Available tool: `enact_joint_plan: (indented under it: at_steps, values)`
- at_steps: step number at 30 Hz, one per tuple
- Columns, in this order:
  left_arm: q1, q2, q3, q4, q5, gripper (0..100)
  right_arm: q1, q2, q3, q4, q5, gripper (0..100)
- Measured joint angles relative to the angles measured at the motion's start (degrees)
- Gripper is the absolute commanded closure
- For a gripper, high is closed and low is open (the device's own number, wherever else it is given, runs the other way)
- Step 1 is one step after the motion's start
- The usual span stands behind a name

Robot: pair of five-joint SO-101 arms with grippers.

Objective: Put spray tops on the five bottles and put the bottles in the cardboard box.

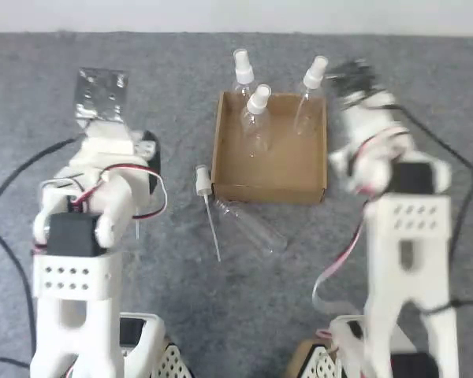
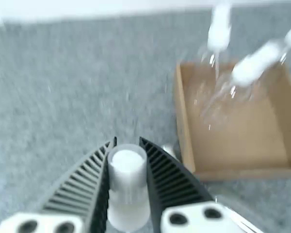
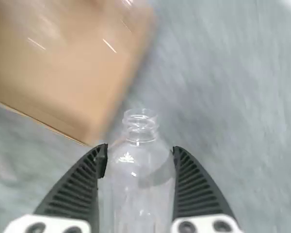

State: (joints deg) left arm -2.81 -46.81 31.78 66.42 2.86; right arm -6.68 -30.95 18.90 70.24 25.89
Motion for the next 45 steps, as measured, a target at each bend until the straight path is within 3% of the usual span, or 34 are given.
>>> enact_joint_plan:
  at_steps: [6,11,17,23,30,45]
  values:
    - [-1.8,0.0,-13.3,2.1,7.7,99,-21.7,-8.4,6.7,-6.0,-10.0,99.3]
    - [-2.0,-1.0,-22.2,3.1,12.7,99,-30.1,-10.4,17.2,-19.3,-13.9,99.3]
    - [-2.0,-1.6,-24.9,1.7,20.2,99,-33.8,-14.5,29.9,-32.1,-14.8,99.3]
    - [-1.9,-1.6,-20.5,-6.5,28.9,99,-38.4,-21.7,37.5,-34.8,-14.8,99.3]
    - [2.5,-1.5,-12.7,-9.8,29.9,99,-38.6,-25.6,39.1,-34.8,-14.9,99.3]
    - [5.5,-1.5,-8.1,-6.3,30.1,99,-38.6,-25.7,39.1,-34.8,-16.4,99.3]
